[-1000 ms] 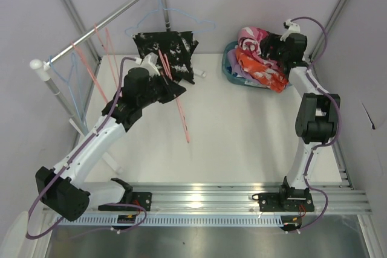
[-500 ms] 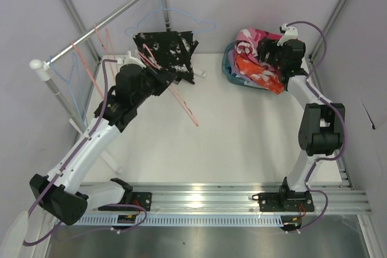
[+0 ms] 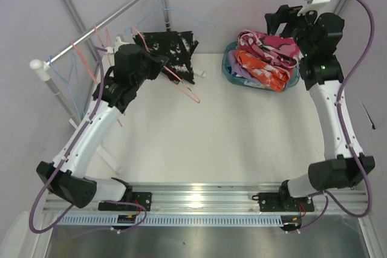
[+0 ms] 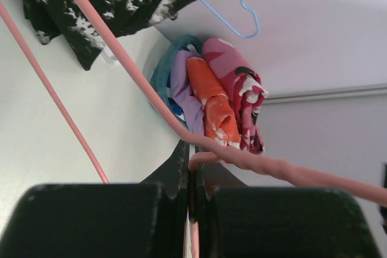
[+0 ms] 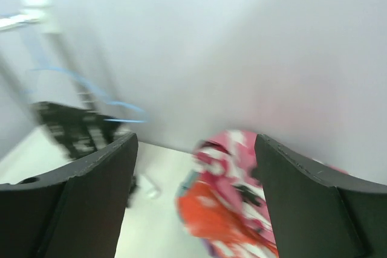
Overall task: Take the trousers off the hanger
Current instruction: Pass the hanger from the left arm to the right
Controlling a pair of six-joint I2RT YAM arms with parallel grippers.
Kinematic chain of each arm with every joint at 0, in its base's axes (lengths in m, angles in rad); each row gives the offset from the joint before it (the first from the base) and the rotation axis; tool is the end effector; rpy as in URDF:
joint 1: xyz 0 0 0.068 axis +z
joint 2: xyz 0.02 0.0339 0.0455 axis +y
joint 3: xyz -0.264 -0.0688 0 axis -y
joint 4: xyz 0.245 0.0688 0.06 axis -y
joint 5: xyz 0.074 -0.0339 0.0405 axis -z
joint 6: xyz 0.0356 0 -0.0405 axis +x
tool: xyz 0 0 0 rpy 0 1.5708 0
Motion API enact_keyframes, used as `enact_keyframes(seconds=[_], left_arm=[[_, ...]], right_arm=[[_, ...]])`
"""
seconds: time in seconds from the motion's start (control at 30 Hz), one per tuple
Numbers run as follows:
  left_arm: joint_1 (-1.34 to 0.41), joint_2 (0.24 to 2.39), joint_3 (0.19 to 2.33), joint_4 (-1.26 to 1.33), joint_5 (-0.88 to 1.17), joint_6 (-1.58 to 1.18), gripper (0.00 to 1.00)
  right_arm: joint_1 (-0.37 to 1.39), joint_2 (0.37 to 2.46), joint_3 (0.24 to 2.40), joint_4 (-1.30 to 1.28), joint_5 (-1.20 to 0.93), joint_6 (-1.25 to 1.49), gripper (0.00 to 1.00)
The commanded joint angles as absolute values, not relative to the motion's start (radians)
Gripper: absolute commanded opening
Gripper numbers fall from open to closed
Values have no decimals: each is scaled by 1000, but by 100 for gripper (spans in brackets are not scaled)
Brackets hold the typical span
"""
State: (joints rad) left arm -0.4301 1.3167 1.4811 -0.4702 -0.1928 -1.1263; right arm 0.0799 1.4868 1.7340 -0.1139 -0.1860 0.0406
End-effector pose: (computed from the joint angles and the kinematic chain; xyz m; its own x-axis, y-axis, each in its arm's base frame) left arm 0.2659 -0.1145 0.4355 -0.3372 -0.8202 -0.4621 -0.1425 0.5297 -0.8361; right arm 0.3272 0.0328 0.5092 0.1218 0.0498 -0.9913 -0.2663 0.9638 0.0157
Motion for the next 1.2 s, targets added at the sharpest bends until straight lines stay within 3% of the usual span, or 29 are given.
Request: enact_keyframes(seconds=[0.0, 0.47, 1.07, 1.17], left_arm=[[-411, 1348, 1577, -514, -224, -1132, 0], [-367, 1445, 1759, -638, -281, -1154, 0], [-333, 1462, 1778, -629, -210, -1140, 0], [-330, 1462, 1778, -623, -209, -1138, 0]], right_arm=[[181, 1399, 1689, -115, -356, 8, 84], [667, 1394, 1586, -129, -334, -97, 77], [769, 1641, 1680, -123, -313, -112, 58], [770, 1652, 1683, -112, -319, -103, 49]])
